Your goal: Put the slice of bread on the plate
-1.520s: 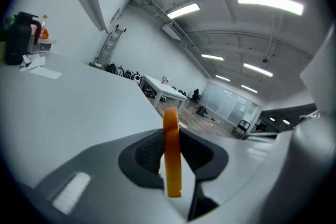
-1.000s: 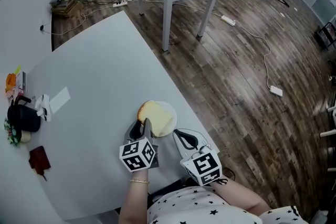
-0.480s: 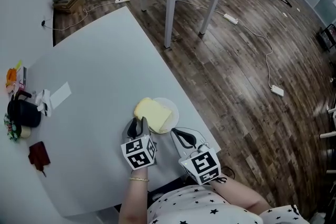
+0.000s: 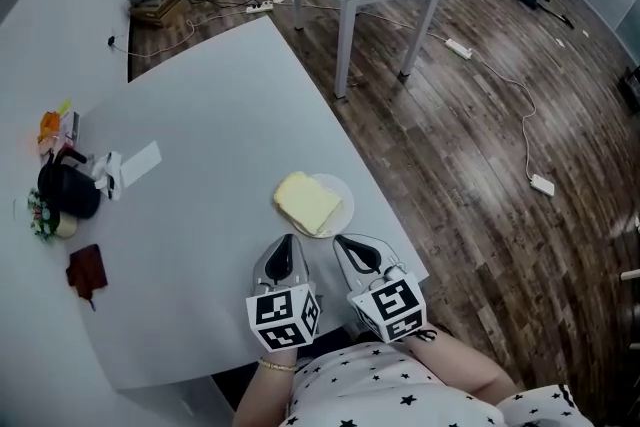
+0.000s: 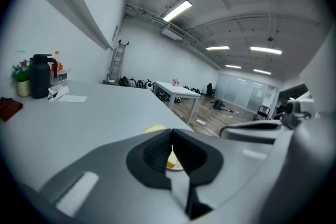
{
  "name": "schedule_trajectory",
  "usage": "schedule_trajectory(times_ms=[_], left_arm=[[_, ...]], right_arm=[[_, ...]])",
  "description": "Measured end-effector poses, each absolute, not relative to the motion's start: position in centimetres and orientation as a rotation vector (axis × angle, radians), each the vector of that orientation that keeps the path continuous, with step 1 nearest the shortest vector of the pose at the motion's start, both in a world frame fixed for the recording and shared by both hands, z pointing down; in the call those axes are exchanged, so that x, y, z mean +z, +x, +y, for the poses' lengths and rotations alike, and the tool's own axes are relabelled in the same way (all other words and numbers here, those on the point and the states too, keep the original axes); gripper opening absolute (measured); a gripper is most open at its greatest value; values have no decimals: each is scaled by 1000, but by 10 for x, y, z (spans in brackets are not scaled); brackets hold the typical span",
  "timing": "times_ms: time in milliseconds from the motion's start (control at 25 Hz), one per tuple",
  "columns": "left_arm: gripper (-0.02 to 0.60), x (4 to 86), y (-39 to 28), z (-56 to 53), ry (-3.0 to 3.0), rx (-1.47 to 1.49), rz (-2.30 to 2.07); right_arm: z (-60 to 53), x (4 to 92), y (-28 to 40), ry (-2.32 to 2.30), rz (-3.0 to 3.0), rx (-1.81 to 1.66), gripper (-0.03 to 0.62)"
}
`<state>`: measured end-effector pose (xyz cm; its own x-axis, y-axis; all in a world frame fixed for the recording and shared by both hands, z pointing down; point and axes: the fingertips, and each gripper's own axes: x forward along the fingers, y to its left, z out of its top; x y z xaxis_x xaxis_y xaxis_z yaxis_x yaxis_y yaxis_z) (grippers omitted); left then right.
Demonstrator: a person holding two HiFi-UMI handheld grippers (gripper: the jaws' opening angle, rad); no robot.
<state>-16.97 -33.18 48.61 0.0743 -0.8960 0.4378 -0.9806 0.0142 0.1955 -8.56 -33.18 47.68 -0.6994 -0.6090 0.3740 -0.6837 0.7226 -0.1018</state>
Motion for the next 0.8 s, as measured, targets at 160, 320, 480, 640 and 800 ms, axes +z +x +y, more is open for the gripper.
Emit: schedule_trajectory(times_ms=[160,320,480,640,800], left_arm=[[9,477,-163,-315,1937,269,-1868],[9,469,-162,-306,1950,278,-1894],[9,462,-159,-300,1956,259,-1898],[9,457,-156,-295,1966,252,-1899],[9,455,-154,-291,1969,251,-1897]], right_arm=[[-320,468,-88,992,-2647,316,-2],[-312,458,-89,986,-2674,291,-2],[-303,452,-87,973,-2684,259,-2],[-297,447,-87,965,-2693,239,-2],[-293,443,-86,965,-2701,226,-2]])
